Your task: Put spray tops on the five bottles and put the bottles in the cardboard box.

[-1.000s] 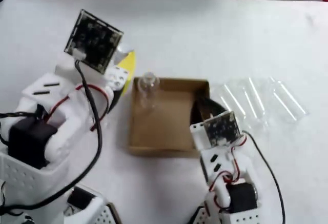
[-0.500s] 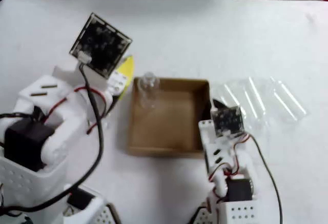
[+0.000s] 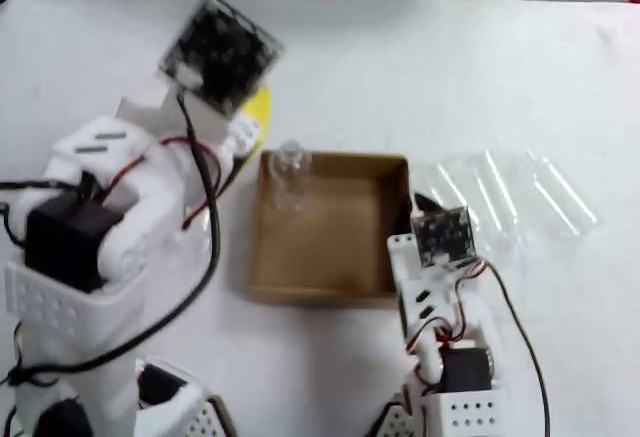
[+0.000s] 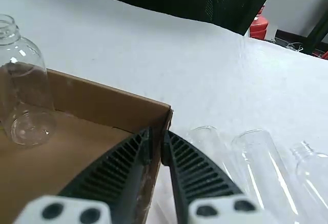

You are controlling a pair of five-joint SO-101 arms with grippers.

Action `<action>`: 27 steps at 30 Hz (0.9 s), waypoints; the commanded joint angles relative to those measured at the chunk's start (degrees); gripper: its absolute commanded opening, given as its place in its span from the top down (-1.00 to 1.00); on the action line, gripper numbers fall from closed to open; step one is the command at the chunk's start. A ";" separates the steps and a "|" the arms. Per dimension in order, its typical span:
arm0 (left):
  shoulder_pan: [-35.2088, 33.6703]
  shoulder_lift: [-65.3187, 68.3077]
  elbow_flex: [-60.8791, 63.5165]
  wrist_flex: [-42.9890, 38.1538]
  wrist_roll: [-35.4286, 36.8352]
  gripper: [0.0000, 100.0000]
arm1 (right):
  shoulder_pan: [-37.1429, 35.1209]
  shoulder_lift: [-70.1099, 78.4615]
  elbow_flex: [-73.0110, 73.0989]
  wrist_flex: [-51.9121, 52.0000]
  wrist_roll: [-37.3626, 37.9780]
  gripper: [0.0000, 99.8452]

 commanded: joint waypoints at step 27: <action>1.19 17.71 -14.86 -6.77 14.51 0.95 | 0.40 -0.13 1.93 -4.35 -0.44 0.97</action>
